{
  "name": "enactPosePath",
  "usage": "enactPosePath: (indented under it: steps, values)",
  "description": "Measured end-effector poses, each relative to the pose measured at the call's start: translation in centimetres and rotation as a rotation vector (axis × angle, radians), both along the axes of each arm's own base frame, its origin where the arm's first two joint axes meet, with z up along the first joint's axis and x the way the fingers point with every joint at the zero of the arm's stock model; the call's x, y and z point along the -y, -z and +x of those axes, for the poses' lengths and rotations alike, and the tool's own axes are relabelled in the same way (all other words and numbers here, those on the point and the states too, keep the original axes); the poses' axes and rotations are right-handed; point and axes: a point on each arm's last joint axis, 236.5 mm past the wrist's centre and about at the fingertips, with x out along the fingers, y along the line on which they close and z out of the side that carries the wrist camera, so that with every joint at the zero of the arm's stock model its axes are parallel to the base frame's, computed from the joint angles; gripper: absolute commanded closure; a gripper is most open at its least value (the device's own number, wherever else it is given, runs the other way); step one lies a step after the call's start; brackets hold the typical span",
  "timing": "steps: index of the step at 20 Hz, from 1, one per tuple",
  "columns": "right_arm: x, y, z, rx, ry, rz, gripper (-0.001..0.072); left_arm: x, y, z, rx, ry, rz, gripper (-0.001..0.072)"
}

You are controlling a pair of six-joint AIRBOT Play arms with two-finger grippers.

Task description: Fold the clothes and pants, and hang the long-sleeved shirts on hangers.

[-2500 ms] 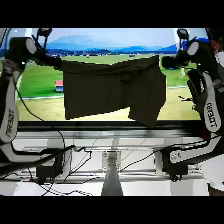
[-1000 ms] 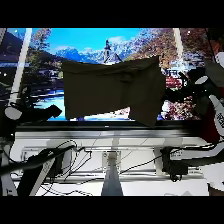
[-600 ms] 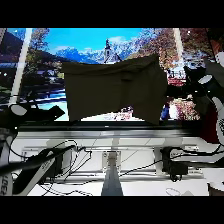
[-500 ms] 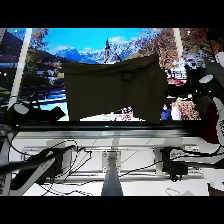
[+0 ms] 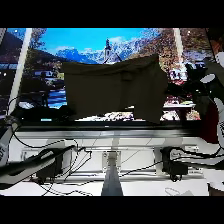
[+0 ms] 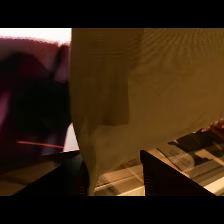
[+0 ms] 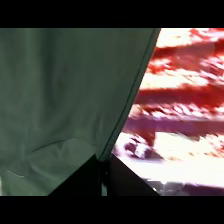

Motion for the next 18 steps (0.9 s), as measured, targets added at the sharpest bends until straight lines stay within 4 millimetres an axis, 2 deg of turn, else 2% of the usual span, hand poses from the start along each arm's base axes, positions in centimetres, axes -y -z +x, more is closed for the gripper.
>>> enactPosePath:
  steps: [1, 2, 3, 5, 8, 10, 11, 12, 14, 16, 18]
  values:
    - [-0.1, -0.1, 0.0, 0.001, 0.002, 0.007, 0.0698, 0.0, 0.1, -0.1, 0.007, 0.020, 0.001, 0.0558]
    - [-0.3, -0.1, 0.1, 0.003, 0.005, 0.014, 0.0698, 0.1, 0.3, -0.2, 0.013, 0.039, 0.000, 0.0653]
    - [-0.4, -0.2, 0.2, 0.004, 0.008, 0.021, 0.0698, 0.2, 0.3, -0.5, 0.016, 0.057, -0.004, 0.0690]
    - [-0.5, -0.3, 0.2, 0.007, 0.012, 0.030, 0.0698, 0.4, 0.1, -0.4, 0.033, 0.078, -0.015, 0.0690]
    - [-0.7, -0.9, 0.4, 0.020, 0.013, 0.036, 0.0699, 0.6, -0.7, 1.2, 0.089, 0.071, -0.029, 0.0692]
    - [-0.8, -2.4, 0.7, 0.066, 0.003, 0.029, 0.0699, 0.3, -2.4, 3.7, 0.169, 0.073, -0.024, 0.0692]
    - [-0.7, -3.6, 1.1, 0.108, -0.003, 0.016, 0.0699, -0.2, -3.8, 5.5, 0.228, 0.074, -0.012, 0.0692]
    - [-0.6, -5.3, 1.6, 0.160, -0.011, 0.000, 0.0699, -0.6, -5.6, 7.4, 0.292, 0.077, 0.004, 0.0692]
    - [-0.5, -9.7, 2.7, 0.286, -0.024, -0.037, 0.0699, -1.8, -10.9, 11.9, 0.462, 0.082, 0.052, 0.0692]
    - [-0.4, -16.2, 3.6, 0.456, -0.032, -0.086, 0.0699, -2.9, -18.8, 16.0, 0.676, 0.092, 0.118, 0.0692]
    - [-0.7, -23.8, 3.8, 0.646, -0.031, -0.133, 0.0698, -3.8, -28.1, 18.4, 0.907, 0.086, 0.203, 0.0692]
